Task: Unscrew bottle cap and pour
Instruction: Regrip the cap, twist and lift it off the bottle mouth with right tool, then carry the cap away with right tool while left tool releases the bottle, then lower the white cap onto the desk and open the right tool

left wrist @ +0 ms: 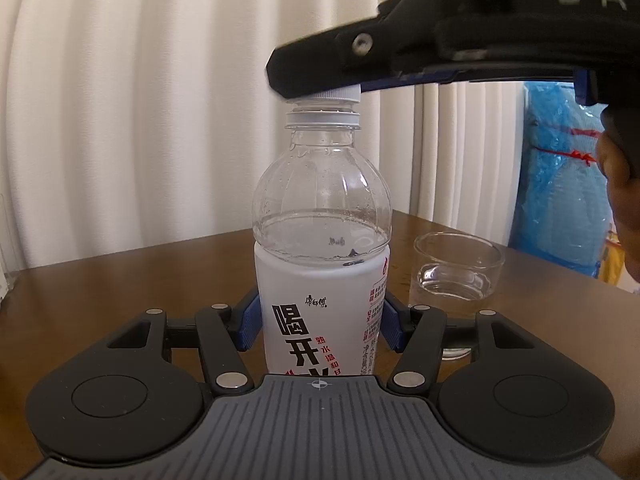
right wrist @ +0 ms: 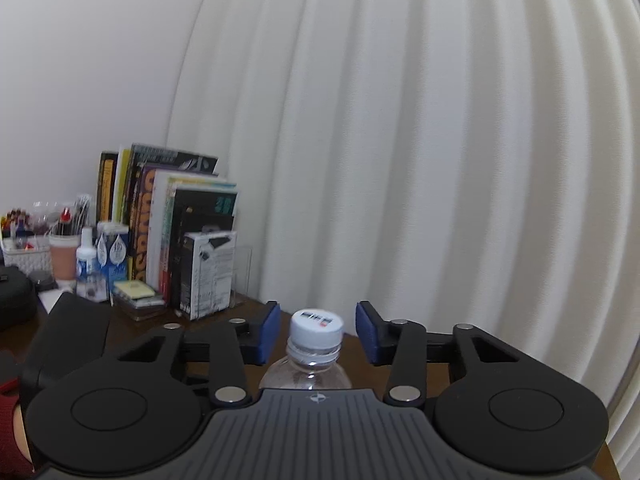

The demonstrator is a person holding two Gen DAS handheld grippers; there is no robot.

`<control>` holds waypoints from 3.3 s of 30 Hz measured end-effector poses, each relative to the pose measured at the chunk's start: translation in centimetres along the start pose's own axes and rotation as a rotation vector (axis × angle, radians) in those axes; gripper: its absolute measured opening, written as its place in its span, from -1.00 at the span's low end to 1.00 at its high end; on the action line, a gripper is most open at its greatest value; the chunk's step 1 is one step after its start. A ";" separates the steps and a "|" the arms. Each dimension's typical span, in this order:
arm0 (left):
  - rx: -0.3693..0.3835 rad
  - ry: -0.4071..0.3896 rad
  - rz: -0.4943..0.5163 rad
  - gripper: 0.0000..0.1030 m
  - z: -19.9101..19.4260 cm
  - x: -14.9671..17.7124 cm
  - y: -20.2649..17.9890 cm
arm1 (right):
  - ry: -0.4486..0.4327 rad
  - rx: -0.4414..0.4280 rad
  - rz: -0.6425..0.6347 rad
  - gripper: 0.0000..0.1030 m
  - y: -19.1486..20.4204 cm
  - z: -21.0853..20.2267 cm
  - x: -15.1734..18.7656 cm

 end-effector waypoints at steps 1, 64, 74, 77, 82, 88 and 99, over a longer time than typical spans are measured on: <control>-0.001 -0.001 0.000 0.14 -0.1 0.1 0.0 | 0.003 0.003 -0.001 -0.25 0.1 0.0 0.0; -0.133 -0.022 -0.041 0.83 -7.7 1.5 -4.0 | 0.313 -0.014 0.145 -0.38 -5.5 -11.5 10.6; -0.145 -0.024 -0.058 0.86 -9.3 1.7 -5.7 | 0.440 0.041 0.083 -0.38 -5.3 -9.3 13.5; -0.150 -0.024 -0.071 0.86 -9.9 2.0 -5.8 | 0.453 0.037 0.087 -0.38 -5.2 -9.1 13.7; -0.153 -0.024 -0.079 0.86 -10.2 2.2 -6.0 | 0.460 0.044 0.089 -0.38 -5.1 -9.0 14.1; -0.154 -0.020 -0.083 0.86 -10.1 2.5 -6.1 | 0.479 0.045 0.090 -0.38 -5.1 -8.9 14.9; -0.155 -0.012 -0.089 0.88 -9.9 2.8 -6.4 | 0.474 0.064 0.084 -0.10 -5.1 -9.1 15.3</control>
Point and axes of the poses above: each gripper's, at about its wrist camera, not at the fingertips, and z roughly the way its jaws point, y to its left, x to its underside, the point moved 6 cm from there along z, roughly the way its jaws point, and after that the axes turned 1 degree about -x, right-handed, at the moved point
